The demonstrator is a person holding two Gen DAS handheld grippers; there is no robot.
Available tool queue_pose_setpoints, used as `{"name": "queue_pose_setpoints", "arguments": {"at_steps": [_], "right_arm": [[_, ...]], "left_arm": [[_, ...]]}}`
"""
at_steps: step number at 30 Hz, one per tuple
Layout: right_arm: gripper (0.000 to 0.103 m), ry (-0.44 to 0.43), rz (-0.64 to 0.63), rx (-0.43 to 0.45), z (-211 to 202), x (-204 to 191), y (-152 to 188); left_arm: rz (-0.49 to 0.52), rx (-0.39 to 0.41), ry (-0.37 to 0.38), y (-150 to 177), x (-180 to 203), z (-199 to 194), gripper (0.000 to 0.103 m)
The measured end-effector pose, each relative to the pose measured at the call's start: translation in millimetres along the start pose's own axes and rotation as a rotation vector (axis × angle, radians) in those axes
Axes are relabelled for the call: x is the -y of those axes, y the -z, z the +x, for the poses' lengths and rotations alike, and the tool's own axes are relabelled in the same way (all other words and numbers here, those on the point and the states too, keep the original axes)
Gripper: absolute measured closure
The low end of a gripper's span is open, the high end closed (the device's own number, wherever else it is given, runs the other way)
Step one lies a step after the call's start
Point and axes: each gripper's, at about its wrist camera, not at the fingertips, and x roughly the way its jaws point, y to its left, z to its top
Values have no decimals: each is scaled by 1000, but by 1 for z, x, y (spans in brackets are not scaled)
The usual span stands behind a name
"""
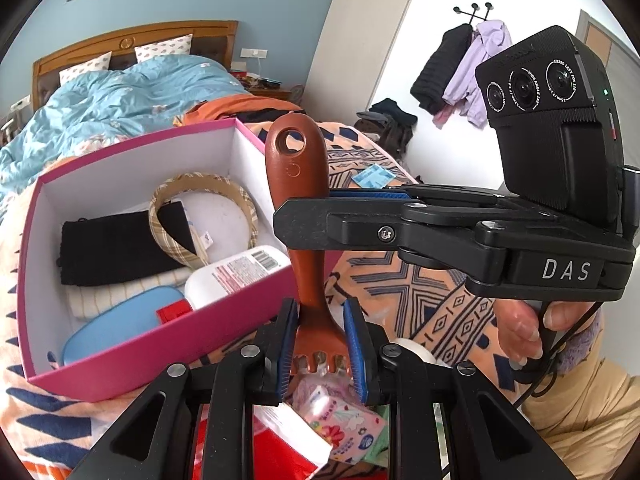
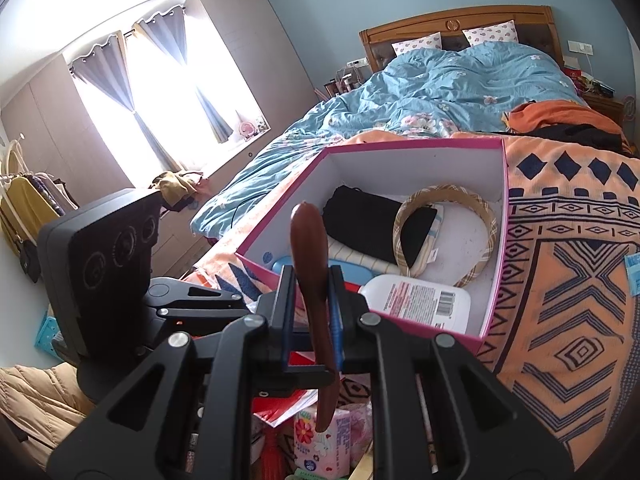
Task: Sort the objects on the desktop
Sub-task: 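Carry the brown comb with both grippers toward the pink box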
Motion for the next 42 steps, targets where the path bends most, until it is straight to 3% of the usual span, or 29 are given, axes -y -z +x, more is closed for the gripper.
{"name": "queue_pose_setpoints", "arguments": {"at_steps": [42], "right_arm": [[86,-43,41,15,14,29,-55]], "left_arm": [[-37,3,-30,-56,-24,14,82]]}}
